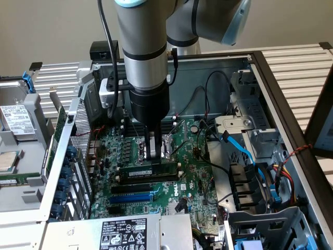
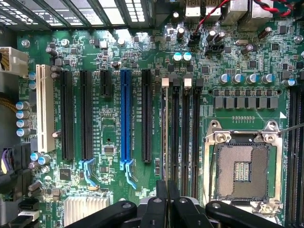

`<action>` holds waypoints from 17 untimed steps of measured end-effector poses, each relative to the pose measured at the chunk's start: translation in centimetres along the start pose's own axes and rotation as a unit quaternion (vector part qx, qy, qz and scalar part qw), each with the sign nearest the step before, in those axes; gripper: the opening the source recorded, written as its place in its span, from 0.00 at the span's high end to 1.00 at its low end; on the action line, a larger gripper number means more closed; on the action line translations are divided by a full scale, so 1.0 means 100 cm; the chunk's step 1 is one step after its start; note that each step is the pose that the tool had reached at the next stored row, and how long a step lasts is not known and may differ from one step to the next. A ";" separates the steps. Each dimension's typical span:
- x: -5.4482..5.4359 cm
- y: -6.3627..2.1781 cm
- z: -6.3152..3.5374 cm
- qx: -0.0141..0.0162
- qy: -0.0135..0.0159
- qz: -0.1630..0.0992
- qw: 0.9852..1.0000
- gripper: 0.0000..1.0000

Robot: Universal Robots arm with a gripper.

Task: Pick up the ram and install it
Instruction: 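Insert the ram into the slot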

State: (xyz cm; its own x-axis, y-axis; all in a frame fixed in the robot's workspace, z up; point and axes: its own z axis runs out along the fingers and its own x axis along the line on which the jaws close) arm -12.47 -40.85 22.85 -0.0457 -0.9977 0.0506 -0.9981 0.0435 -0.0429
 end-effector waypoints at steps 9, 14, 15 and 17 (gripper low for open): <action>0.000 0.0006 0.0053 0.000 0.000 0.001 1.000 0.88; 0.000 0.0007 0.0067 -0.022 0.002 -0.001 1.000 0.80; 0.000 0.0007 0.0061 -0.027 0.002 -0.001 1.000 0.80; 0.000 0.0007 0.0047 -0.030 0.002 -0.001 1.000 0.80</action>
State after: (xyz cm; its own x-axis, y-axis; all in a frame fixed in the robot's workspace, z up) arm -12.52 -40.85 22.37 -0.0436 -0.9975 0.0550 -0.9989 0.0446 0.0165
